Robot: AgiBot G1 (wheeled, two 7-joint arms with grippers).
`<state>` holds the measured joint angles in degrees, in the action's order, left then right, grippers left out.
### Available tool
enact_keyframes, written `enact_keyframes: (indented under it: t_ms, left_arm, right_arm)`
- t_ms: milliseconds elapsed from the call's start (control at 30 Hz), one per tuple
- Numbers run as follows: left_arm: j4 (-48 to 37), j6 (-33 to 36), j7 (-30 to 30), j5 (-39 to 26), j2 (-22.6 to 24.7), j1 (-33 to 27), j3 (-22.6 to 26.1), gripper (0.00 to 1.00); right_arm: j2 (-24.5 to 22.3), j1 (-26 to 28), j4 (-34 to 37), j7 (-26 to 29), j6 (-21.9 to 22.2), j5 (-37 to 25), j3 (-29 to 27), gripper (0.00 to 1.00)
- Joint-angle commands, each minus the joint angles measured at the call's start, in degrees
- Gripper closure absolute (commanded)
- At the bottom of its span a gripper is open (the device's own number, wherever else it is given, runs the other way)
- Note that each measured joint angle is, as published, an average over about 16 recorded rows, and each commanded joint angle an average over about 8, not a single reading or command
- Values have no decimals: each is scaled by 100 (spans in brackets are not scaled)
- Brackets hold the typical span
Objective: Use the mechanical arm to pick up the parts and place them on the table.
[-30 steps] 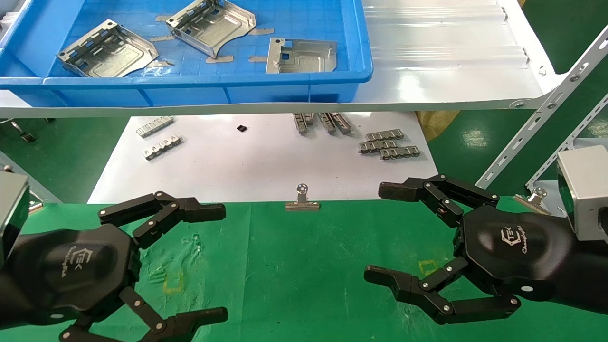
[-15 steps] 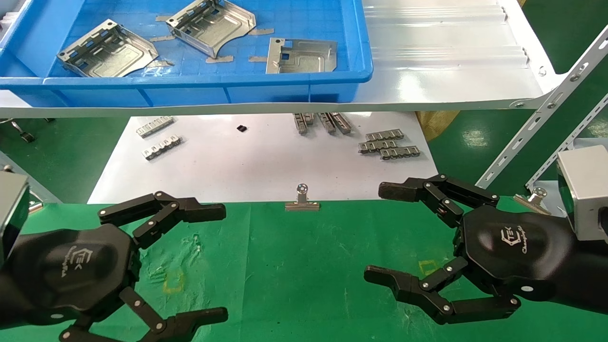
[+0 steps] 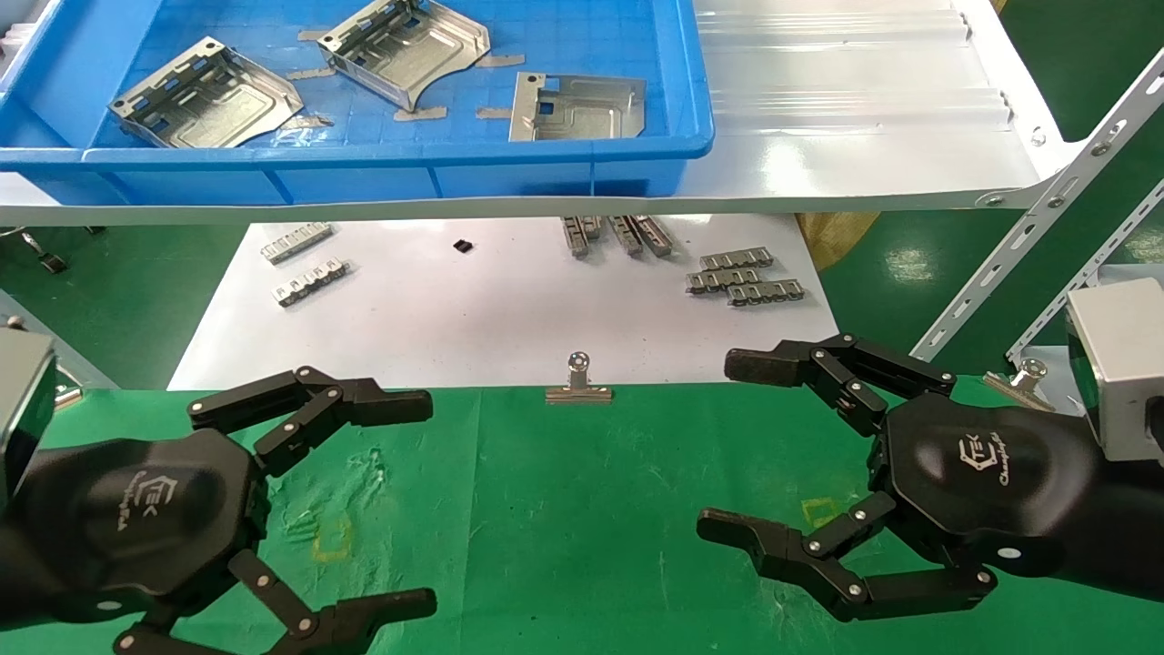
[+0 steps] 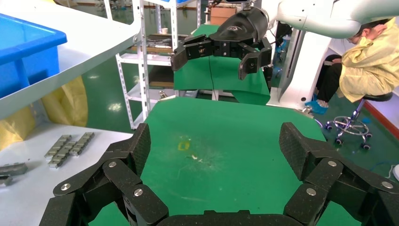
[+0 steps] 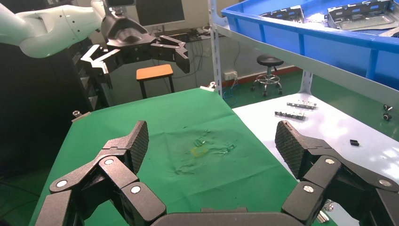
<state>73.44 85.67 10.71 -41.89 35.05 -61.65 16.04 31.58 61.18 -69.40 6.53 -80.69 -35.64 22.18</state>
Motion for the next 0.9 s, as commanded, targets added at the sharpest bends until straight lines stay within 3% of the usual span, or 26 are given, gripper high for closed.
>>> enact_keyframes:
  t_ms: [33,900]
  left_arm:
    - [0,0,0,0,0,0,0,0]
    - [0,0,0,0,0,0,0,0]
  right_arm:
    - [0,0,0,0,0,0,0,100]
    - [0,0,0,0,0,0,0,100]
